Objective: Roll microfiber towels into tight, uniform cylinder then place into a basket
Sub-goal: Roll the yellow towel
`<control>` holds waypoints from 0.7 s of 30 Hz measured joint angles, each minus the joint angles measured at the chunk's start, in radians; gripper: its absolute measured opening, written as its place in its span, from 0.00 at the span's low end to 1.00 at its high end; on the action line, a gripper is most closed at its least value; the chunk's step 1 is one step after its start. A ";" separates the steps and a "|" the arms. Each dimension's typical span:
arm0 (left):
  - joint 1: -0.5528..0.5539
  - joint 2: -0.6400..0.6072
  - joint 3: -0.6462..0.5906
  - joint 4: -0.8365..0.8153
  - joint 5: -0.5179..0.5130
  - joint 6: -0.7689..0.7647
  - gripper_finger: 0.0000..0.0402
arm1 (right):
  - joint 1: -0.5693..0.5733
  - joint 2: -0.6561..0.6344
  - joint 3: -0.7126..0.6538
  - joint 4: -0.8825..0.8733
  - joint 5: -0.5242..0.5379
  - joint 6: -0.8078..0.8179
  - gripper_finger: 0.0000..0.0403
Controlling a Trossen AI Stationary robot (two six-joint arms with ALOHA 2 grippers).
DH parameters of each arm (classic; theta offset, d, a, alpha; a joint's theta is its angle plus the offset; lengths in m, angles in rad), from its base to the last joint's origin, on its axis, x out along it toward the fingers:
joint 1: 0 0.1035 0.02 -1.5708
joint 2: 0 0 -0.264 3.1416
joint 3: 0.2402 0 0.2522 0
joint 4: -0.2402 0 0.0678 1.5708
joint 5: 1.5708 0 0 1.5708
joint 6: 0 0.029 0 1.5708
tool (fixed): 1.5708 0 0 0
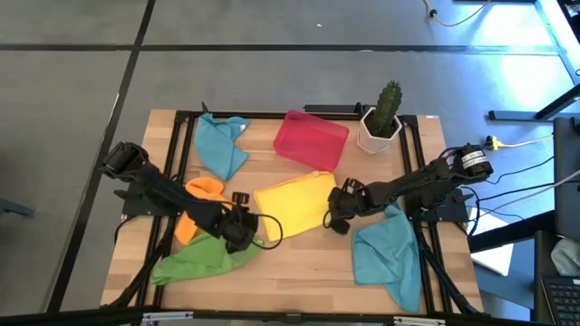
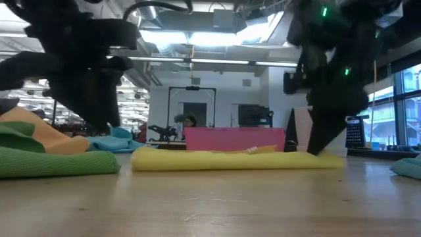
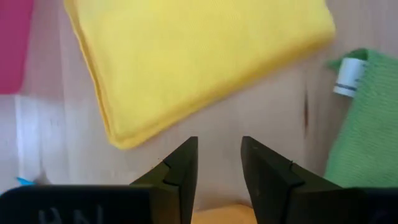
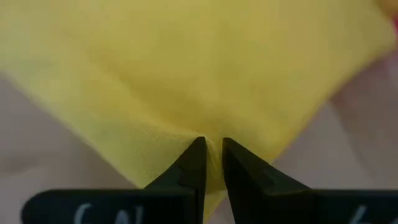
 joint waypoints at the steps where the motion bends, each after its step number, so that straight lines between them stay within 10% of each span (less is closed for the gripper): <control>1: 0.010 0.000 0.000 0.003 0.000 0.016 0.28 | 0.014 -0.002 0.016 -0.002 -0.004 -0.002 0.14; 21: 0.177 0.003 -0.123 0.099 -0.105 0.729 0.28 | 0.091 -0.002 0.095 0.011 0.076 -0.102 0.14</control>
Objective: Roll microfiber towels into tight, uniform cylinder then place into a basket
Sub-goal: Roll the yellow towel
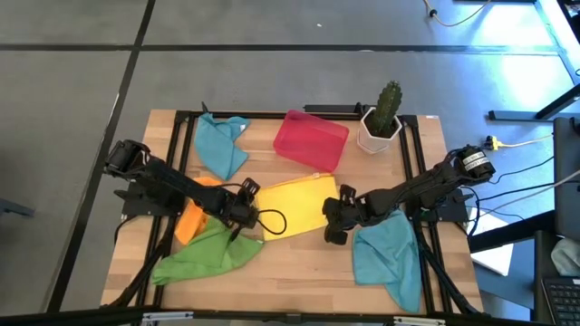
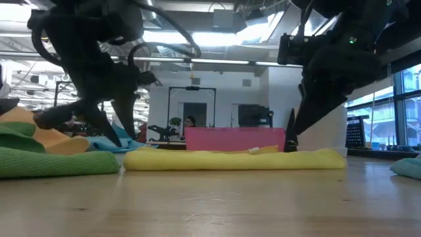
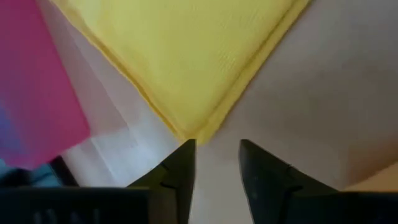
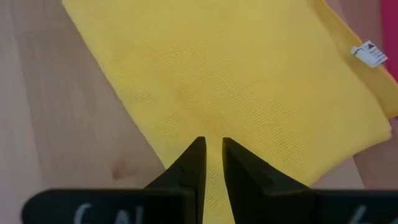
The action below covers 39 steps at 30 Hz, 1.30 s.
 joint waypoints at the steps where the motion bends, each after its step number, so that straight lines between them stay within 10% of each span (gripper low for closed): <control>1: 0.002 0.000 -0.006 0.015 -0.010 0.027 0.28 | 0.000 0.000 0.000 0.004 0.000 -0.001 0.14; 39: 0.059 0.000 -0.050 0.127 -0.037 0.107 0.45 | 0.000 0.000 -0.001 0.059 0.000 -0.059 0.14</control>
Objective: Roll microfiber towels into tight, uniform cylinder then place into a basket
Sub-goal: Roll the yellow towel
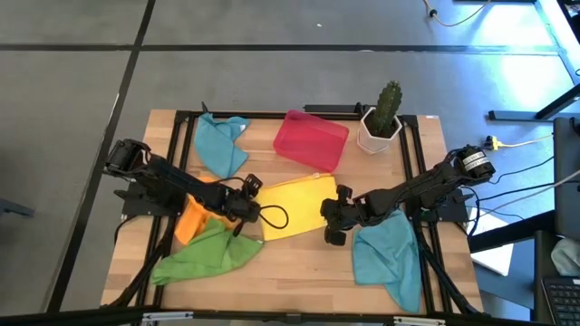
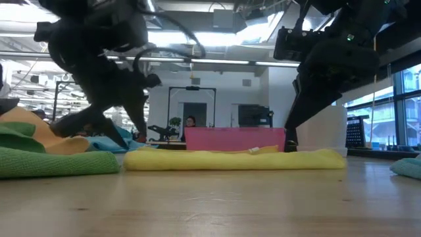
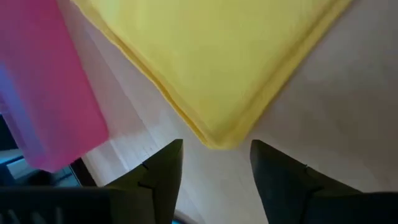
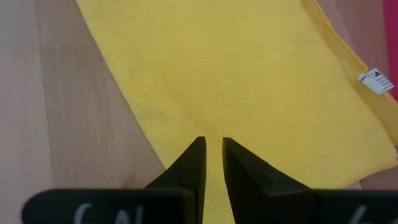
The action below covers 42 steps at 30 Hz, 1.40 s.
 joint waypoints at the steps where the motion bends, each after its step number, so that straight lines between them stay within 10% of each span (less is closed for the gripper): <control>1: 0.004 0.000 -0.008 0.002 0.000 0.001 0.45 | 0.000 0.000 0.000 0.000 0.000 0.000 0.14; 28: 0.027 -0.001 -0.112 0.287 0.074 0.266 0.44 | 0.000 0.000 0.000 0.034 0.025 -0.028 0.14; 42: 0.026 0.000 -0.112 0.286 0.114 0.265 0.16 | 0.000 0.000 0.000 0.299 0.000 -0.282 0.14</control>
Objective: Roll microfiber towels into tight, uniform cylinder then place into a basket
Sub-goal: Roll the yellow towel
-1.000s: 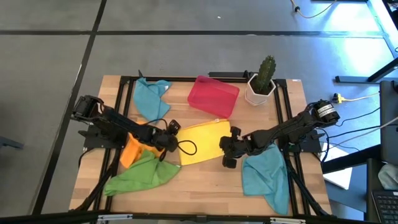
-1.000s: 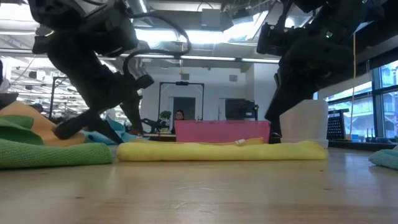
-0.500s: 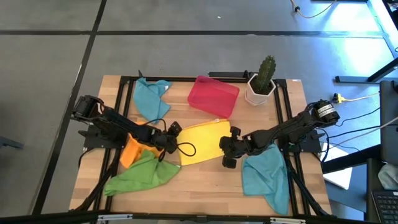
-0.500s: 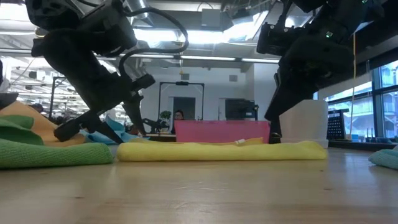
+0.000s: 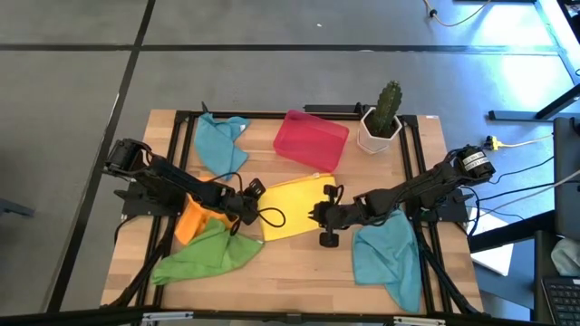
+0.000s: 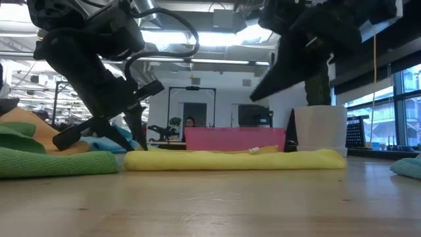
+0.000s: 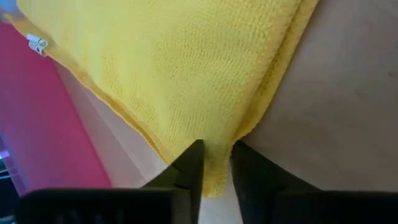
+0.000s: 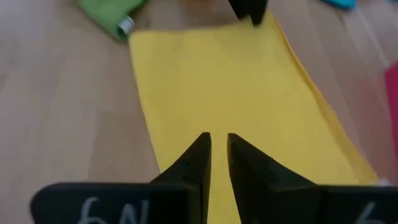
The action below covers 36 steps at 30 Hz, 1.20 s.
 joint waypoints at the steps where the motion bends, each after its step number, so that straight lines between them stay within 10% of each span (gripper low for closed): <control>1: 0.000 0.000 0.000 0.000 0.000 -0.005 0.13 | 0.000 0.000 0.000 0.014 -0.002 -0.013 0.14; 6: 0.002 0.000 0.000 0.001 0.050 -0.059 0.01 | 0.000 0.000 0.000 0.043 -0.004 -0.079 0.14; 36: -0.123 0.000 0.139 0.057 0.093 -0.662 0.00 | 0.144 0.120 0.000 0.320 -0.025 -0.344 0.22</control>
